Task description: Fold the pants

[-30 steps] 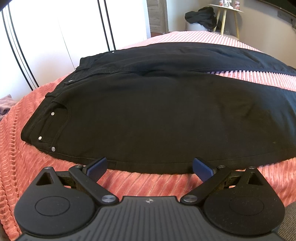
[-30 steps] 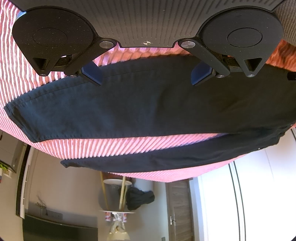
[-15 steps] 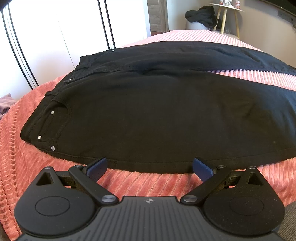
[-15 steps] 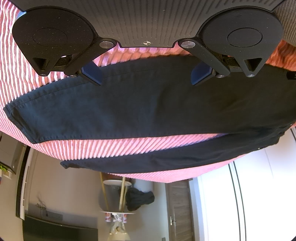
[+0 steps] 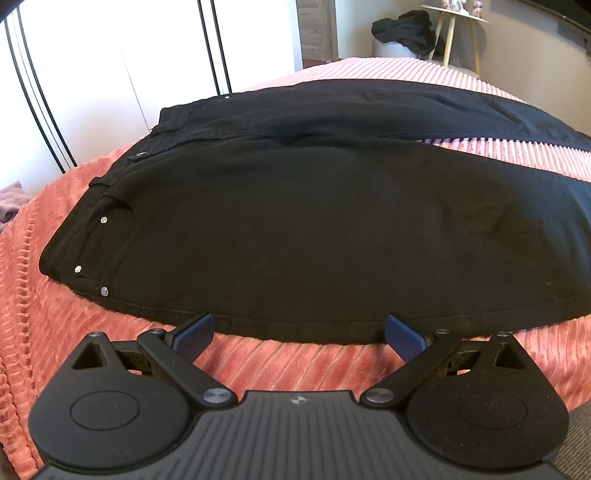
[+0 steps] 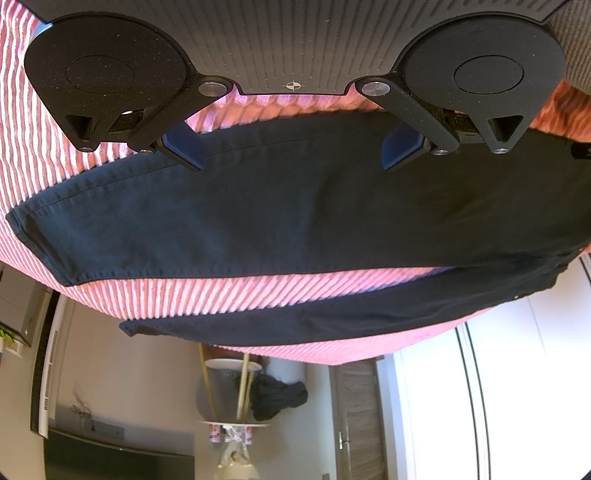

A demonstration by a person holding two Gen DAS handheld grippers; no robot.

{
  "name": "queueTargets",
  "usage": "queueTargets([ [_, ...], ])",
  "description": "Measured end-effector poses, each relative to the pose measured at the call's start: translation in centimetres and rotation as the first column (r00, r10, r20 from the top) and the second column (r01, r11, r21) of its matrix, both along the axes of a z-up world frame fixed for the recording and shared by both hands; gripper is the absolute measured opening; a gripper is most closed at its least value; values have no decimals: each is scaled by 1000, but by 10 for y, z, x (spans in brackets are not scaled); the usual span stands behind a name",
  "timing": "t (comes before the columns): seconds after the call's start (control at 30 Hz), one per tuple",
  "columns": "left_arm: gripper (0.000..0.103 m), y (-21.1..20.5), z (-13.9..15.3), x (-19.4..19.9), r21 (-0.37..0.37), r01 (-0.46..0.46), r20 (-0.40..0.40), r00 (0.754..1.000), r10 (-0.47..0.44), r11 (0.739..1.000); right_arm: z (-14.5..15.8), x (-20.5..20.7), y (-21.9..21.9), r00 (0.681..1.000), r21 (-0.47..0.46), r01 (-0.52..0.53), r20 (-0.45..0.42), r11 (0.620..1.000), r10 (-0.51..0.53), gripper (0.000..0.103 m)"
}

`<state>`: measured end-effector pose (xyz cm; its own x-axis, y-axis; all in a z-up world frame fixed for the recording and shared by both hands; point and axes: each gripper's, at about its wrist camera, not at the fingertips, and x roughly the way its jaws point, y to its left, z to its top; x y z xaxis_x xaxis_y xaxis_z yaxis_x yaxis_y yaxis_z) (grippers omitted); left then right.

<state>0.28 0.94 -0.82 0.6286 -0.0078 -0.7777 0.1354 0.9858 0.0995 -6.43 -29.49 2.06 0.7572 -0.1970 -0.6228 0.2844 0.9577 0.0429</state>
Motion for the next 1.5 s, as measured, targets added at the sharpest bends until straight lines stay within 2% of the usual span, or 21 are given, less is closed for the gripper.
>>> queueTargets([
  [1.5, 99, 3, 2, 4, -9, -8, -9, 1000, 8, 1000, -5, 0, -6, 1000, 59, 14, -21, 998, -13, 103],
])
